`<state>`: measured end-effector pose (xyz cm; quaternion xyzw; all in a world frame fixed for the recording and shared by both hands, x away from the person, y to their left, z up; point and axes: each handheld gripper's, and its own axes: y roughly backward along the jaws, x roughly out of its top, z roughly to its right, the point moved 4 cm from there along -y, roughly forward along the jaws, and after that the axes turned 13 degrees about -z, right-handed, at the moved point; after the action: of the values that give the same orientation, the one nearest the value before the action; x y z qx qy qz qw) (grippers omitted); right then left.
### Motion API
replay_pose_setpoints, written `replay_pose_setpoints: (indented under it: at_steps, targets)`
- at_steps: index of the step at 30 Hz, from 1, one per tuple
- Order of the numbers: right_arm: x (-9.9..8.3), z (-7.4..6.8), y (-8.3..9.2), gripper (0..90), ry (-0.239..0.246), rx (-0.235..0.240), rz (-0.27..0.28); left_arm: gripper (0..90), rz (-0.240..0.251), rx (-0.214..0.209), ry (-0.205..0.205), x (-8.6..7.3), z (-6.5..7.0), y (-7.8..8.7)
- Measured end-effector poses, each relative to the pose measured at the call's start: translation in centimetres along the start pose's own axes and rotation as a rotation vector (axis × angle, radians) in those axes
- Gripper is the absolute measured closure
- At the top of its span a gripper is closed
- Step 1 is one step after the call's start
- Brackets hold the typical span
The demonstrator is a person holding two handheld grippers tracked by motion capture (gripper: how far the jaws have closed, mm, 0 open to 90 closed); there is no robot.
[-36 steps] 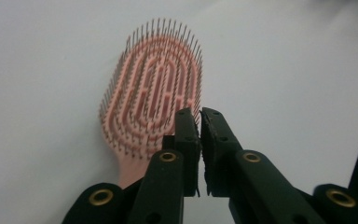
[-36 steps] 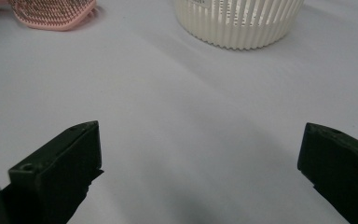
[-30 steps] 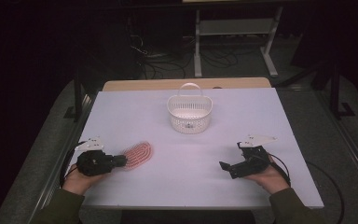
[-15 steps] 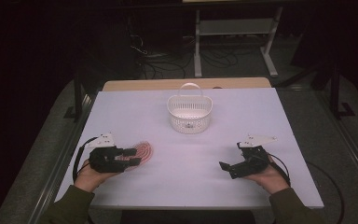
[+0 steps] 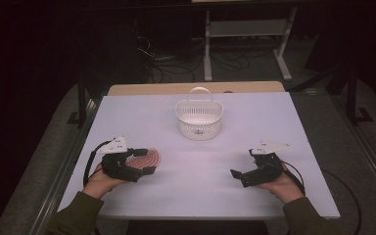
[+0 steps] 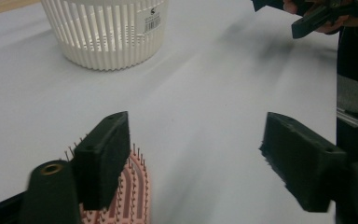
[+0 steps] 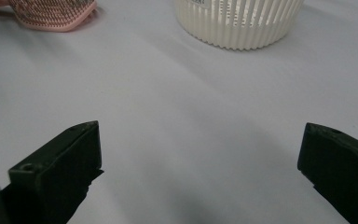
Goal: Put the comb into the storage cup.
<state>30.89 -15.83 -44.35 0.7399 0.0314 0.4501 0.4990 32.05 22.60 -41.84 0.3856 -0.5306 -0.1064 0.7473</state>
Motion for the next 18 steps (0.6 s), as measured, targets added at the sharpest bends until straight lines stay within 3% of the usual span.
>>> replay_pose_setpoints:
  at_steps: [1,3,6,12,18]
  targets:
    - [-0.01,0.05,0.05,0.0,0.001,-0.001,0.002,14.2,-0.002,-0.001,0.003,0.08,0.02,-0.14]
    - [-0.01,0.06,0.06,0.0,0.001,-0.001,0.003,13.4,0.000,0.017,-0.004,0.16,0.11,-0.16]
    - [-0.03,0.03,0.04,0.0,0.002,0.000,0.002,1.5,-0.003,0.034,-0.006,0.17,0.14,-0.32]
    - [-0.06,0.07,0.00,0.0,0.005,0.002,0.000,0.0,-0.041,0.040,-0.025,-0.27,0.19,-1.01]
    - [-0.10,0.11,-0.02,0.0,0.005,0.000,-0.002,0.0,-0.037,0.034,-0.021,-0.28,0.22,-0.94]
